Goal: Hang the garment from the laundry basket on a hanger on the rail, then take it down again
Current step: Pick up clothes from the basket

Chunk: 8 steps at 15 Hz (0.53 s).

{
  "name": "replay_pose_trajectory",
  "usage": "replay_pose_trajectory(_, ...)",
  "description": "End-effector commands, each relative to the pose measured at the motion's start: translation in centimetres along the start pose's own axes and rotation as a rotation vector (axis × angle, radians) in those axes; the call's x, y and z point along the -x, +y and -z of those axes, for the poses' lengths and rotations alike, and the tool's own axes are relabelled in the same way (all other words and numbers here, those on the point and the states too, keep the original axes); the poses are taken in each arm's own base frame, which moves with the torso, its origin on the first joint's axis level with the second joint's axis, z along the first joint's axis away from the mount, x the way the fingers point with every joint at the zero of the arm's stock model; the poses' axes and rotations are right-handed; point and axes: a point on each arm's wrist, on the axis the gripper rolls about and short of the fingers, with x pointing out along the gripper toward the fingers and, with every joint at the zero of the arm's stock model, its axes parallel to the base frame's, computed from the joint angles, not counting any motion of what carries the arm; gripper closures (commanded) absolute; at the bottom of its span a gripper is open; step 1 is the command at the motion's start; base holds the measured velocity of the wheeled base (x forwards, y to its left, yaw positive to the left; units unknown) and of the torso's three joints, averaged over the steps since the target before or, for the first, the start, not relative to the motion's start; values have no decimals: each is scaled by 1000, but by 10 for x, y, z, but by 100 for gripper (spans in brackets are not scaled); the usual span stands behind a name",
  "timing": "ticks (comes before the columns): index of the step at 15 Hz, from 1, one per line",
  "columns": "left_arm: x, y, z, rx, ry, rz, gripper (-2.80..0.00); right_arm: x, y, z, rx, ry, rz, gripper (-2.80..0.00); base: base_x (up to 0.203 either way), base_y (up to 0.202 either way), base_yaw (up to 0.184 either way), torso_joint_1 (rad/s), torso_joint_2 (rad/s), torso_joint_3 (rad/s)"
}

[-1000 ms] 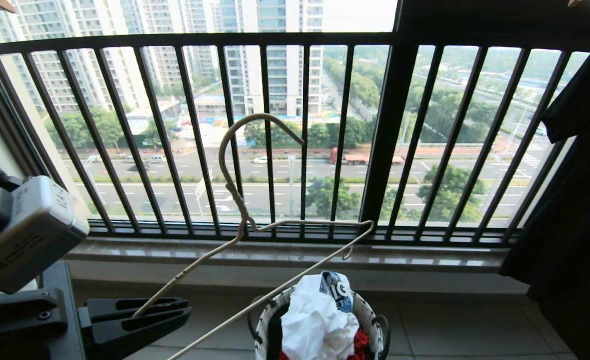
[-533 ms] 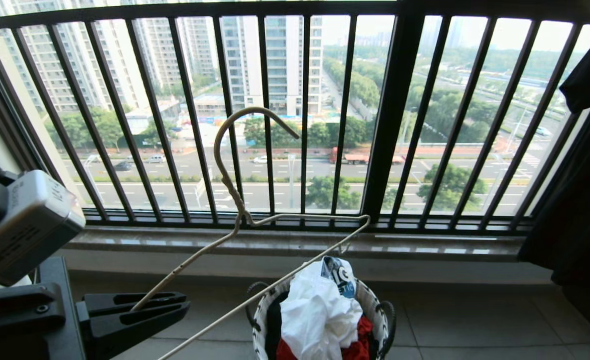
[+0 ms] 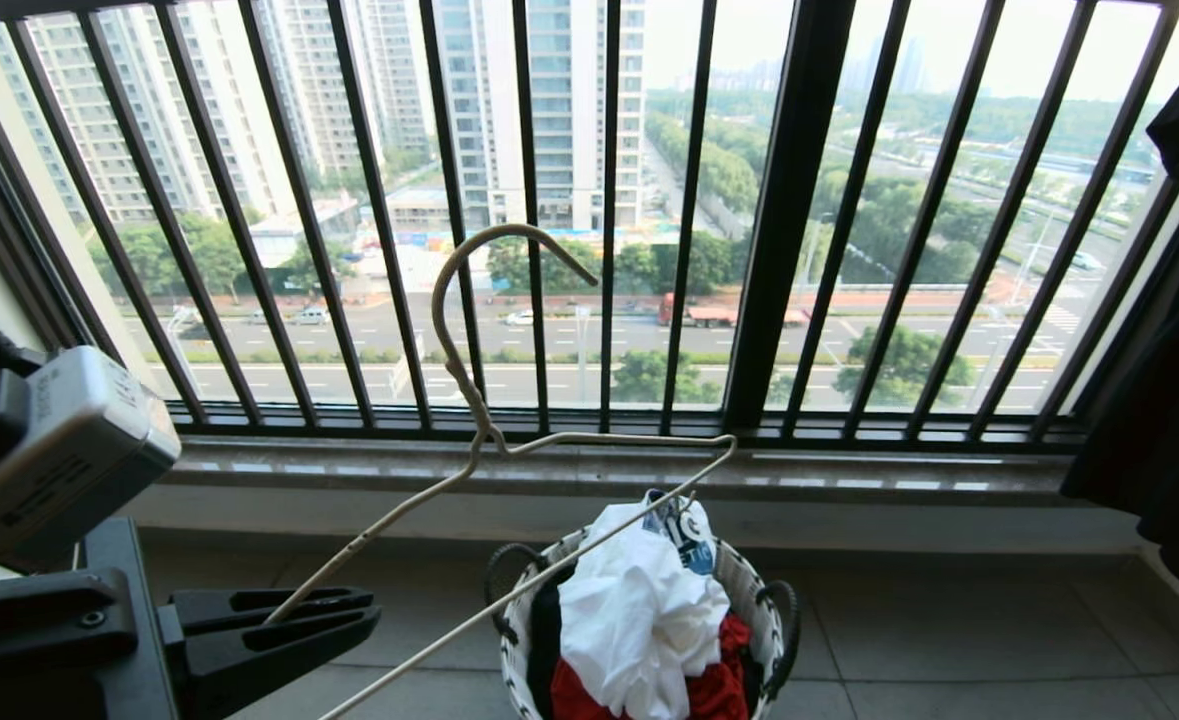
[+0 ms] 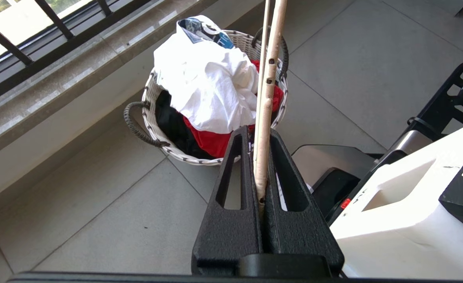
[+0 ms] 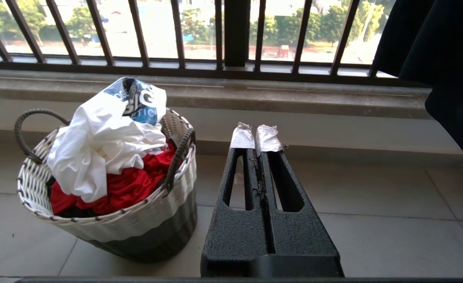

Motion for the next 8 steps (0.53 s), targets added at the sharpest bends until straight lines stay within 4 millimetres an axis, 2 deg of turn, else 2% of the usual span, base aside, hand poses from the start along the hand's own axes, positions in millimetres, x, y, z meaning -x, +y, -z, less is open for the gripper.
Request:
replay_pose_trajectory(1,0,0,1,0,3,-1,0,0,0,0,-3,0,-1,0,0,0,0,-2,27,27)
replay_pose_trajectory(8,-5,0,2,-2,22,-1,0,0,0,0,-3,0,-1,0,0,0,0,0,0,0)
